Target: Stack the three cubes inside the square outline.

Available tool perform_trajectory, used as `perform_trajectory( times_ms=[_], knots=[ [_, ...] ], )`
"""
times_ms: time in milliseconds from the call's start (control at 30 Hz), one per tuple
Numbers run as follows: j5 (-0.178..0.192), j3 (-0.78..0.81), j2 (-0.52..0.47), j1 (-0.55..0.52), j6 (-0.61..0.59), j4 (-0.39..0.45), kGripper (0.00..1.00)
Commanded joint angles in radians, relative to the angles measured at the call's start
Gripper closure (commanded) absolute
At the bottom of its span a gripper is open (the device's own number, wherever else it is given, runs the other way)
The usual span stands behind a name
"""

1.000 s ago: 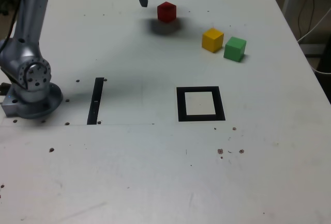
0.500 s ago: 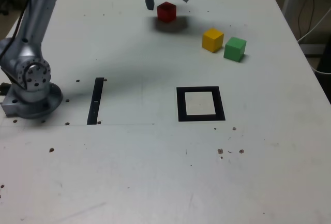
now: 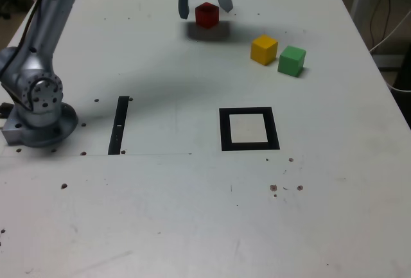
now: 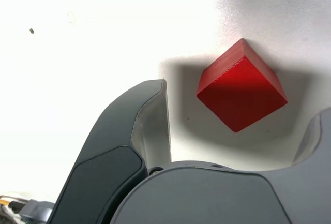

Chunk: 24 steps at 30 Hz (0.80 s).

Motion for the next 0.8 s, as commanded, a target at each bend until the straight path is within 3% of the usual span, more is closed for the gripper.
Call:
perform_trajectory(
  times_ms=[0,767],
  knots=[
    [0.002,-0.013,0.021,0.000,0.002,0.009,0.08],
    [0.011,-0.045,0.067,-0.008,0.009,0.010,0.16]
  ],
)
